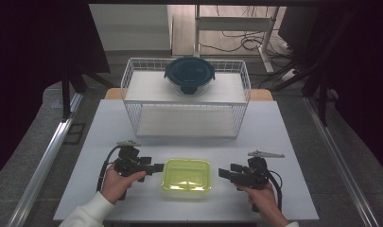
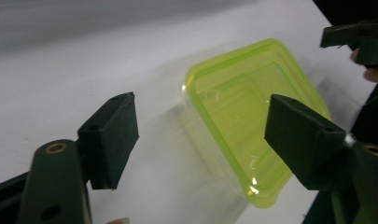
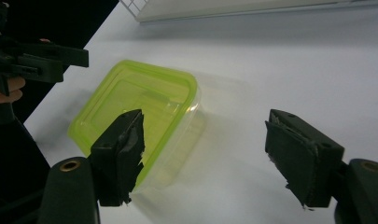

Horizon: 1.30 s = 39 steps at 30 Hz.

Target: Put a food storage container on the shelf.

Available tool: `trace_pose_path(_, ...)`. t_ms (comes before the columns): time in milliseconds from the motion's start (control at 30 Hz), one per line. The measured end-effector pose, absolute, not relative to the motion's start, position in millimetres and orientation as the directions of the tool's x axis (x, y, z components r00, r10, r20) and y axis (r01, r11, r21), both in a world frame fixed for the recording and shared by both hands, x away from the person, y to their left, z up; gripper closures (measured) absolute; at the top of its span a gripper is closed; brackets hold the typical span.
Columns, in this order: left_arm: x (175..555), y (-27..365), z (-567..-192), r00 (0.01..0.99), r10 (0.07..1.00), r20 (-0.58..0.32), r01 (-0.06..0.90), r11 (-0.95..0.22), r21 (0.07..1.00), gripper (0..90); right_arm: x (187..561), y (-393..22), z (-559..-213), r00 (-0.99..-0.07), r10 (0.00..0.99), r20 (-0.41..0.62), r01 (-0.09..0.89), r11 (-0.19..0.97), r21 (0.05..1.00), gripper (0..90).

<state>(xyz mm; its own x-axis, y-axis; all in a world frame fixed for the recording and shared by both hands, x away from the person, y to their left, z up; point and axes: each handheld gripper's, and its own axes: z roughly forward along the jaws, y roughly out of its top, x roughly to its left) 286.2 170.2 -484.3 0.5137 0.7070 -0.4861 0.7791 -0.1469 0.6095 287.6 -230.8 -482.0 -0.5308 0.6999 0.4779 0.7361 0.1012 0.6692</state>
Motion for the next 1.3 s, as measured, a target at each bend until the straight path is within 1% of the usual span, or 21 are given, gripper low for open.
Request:
trace_pose_path(67,286,168,-487,0.503,0.699,-0.508,0.794,-0.143,0.590,30.2,288,-228,-483,-0.524,0.695,0.492,0.745,0.093,0.661,30.8)
trace_pose_path(167,286,168,-489,0.489,0.683,-0.543,0.811,-0.125,0.572,33.2,290,-222,-486,-0.521,0.680,0.516,0.759,0.092,0.645,32.4)
trace_pose_path(333,286,165,-494,0.474,0.672,-0.569,0.829,-0.122,0.546,38.1,293,-213,-491,-0.521,0.670,0.529,0.771,0.104,0.628,34.8)
trace_pose_path(567,287,165,-502,0.447,0.651,-0.613,0.852,-0.100,0.515,42.1,297,-204,-499,-0.520,0.659,0.544,0.788,0.123,0.604,37.5)
trace_pose_path(700,290,166,-508,0.425,0.619,-0.661,0.869,-0.076,0.488,46.7,299,-199,-504,-0.504,0.657,0.561,0.808,0.129,0.575,39.7)
trace_pose_path(767,291,166,-510,0.421,0.611,-0.670,0.875,-0.078,0.478,49.3,300,-197,-507,-0.497,0.658,0.566,0.816,0.133,0.562,41.1)
trace_pose_path(867,292,166,-514,0.412,0.586,-0.698,0.885,-0.076,0.459,54.9,301,-195,-510,-0.486,0.652,0.582,0.827,0.129,0.547,43.8)
trace_pose_path(967,293,167,-517,0.397,0.577,-0.714,0.893,-0.062,0.446,59.1,302,-194,-512,-0.472,0.650,0.595,0.839,0.124,0.530,48.7)
trace_pose_path(1067,293,168,-519,0.390,0.570,-0.723,0.898,-0.062,0.435,65.7,302,-193,-514,-0.461,0.639,0.615,0.851,0.122,0.511,54.1)
trace_pose_path(1167,294,165,-523,0.375,0.558,-0.740,0.910,-0.068,0.410,68.3,303,-192,-515,-0.448,0.621,0.643,0.862,0.108,0.495,59.0)
trace_pose_path(1267,295,162,-526,0.360,0.546,-0.757,0.919,-0.067,0.389,72.6,304,-194,-517,-0.424,0.621,0.659,0.874,0.090,0.478,68.9)
trace_pose_path(1300,296,162,-526,0.357,0.536,-0.765,0.921,-0.064,0.385,73.2,304,-196,-517,-0.414,0.619,0.667,0.880,0.084,0.468,69.4)
